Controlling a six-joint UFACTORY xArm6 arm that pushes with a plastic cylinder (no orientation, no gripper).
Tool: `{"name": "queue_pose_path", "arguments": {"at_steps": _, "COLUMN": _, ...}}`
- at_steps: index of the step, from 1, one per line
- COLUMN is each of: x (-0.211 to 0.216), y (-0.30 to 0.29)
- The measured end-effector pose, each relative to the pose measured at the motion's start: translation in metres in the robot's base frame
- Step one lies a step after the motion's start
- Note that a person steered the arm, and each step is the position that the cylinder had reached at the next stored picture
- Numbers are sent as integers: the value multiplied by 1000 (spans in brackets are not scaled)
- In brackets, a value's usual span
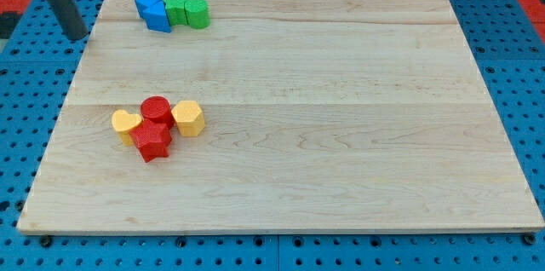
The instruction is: Separate the green star from the blue triangle
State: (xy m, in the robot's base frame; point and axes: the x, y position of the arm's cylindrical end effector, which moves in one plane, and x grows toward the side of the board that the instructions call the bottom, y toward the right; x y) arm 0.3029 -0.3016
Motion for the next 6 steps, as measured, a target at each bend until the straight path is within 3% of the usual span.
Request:
{"name": "queue_pose_path", "arguments": {"at_steps": 2, "x": -51, "y": 32}}
{"name": "queue_pose_path", "arguments": {"at_steps": 3, "x": -65, "y": 79}}
{"name": "queue_pose_path", "arguments": {"at_steps": 6, "x": -48, "y": 190}}
